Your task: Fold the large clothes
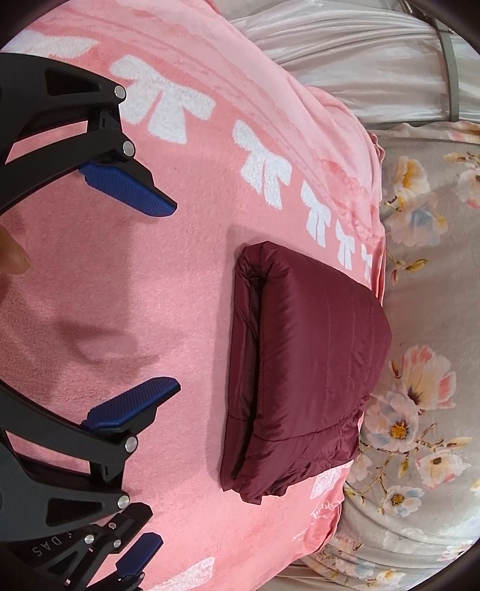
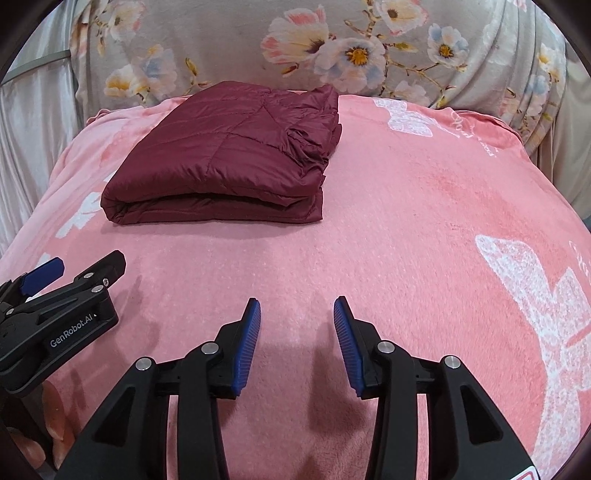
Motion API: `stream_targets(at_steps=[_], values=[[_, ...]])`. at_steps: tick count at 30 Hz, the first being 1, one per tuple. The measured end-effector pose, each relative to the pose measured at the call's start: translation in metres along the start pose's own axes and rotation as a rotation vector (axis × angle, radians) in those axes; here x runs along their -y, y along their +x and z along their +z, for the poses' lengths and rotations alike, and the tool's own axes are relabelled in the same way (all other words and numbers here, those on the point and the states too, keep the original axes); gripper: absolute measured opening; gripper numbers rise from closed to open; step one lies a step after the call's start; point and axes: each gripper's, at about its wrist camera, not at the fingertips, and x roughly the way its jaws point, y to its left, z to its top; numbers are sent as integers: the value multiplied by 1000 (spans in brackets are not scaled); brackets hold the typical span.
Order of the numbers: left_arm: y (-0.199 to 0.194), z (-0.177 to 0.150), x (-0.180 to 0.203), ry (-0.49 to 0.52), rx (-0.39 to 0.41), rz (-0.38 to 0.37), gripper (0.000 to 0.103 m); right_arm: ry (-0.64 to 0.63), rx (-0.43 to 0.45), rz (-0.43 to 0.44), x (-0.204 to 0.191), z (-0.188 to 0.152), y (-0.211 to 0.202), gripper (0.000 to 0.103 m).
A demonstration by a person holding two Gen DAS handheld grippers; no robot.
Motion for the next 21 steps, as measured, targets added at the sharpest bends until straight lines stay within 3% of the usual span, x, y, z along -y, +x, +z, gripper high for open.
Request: stream_targets(at_steps=[21], values=[[-3,-2,2,13,13,29,86,-16,4,-32,-5,1,0,41]])
